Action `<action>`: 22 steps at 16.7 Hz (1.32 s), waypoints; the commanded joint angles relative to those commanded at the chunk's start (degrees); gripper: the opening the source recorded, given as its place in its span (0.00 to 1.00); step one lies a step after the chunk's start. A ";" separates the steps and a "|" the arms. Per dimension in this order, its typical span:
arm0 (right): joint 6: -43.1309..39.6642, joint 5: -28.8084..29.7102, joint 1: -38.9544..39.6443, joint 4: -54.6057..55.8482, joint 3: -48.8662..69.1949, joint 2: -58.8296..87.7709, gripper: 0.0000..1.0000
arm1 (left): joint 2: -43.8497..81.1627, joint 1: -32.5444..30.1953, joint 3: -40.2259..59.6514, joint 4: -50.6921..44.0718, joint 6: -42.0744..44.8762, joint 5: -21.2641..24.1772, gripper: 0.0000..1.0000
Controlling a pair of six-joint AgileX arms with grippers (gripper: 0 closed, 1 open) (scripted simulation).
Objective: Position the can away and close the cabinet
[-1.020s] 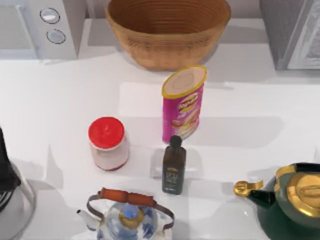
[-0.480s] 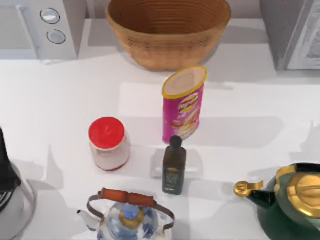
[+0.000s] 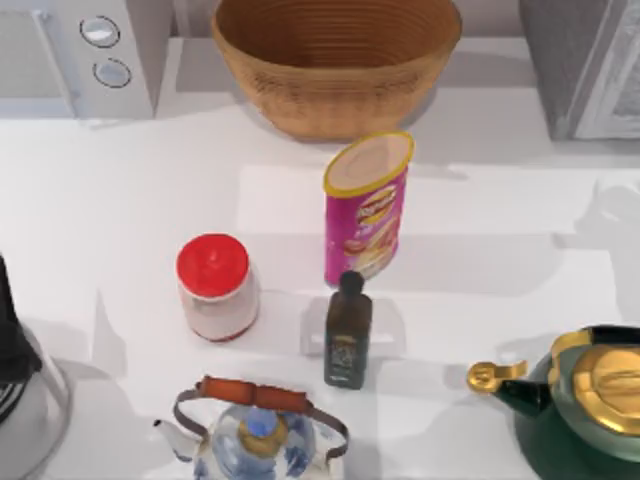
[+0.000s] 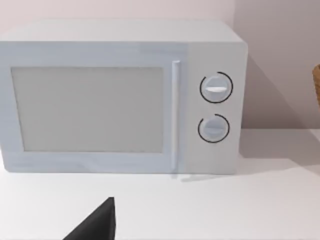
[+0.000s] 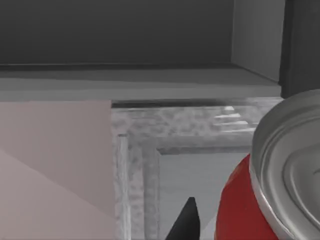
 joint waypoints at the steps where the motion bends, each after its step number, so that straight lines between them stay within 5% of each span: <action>1: -0.31 0.24 0.30 0.01 3.59 1.11 0.00 | 0.00 0.00 0.00 0.00 0.00 0.00 1.00; 9: -1.66 2.41 3.04 -3.47 22.60 19.03 0.00 | 0.00 0.00 0.00 0.00 0.00 0.00 1.00; 15: 1.38 4.72 7.37 -9.32 28.20 38.19 0.00 | 0.00 0.00 0.00 0.00 0.00 0.00 1.00; 22: 2.51 5.33 8.43 -11.49 28.93 41.09 0.00 | 0.00 0.00 0.00 0.00 0.00 0.00 1.00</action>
